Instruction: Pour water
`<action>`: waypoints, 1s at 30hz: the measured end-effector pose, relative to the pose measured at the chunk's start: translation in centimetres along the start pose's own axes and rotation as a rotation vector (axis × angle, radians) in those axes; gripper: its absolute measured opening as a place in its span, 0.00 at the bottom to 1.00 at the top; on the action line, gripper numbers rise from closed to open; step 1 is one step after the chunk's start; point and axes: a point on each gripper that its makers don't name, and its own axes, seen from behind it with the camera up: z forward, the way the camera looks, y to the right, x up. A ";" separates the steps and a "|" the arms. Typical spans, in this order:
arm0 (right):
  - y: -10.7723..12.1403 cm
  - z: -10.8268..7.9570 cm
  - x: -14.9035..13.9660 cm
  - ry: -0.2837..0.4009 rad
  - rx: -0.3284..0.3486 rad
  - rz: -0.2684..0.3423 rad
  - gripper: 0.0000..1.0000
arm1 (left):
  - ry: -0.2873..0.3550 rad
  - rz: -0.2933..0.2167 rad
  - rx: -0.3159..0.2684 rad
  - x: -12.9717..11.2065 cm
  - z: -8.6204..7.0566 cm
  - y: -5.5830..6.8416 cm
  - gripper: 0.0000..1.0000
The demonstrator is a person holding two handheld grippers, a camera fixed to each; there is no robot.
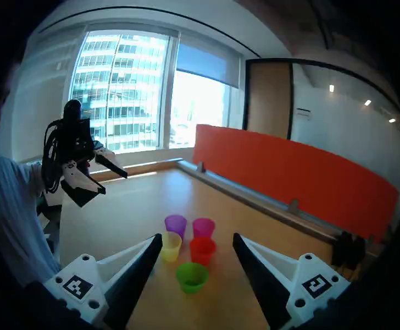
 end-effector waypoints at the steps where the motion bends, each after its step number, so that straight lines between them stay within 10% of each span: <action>1: -0.2 0.1 -0.3 -0.007 0.005 -0.002 1.00 | -0.008 0.000 -0.003 -0.4 0.1 0.2 0.93; 30: 0.1 2.5 -7.6 -0.148 0.019 -0.011 1.00 | -0.187 -0.081 -0.090 -10.7 3.8 4.1 0.93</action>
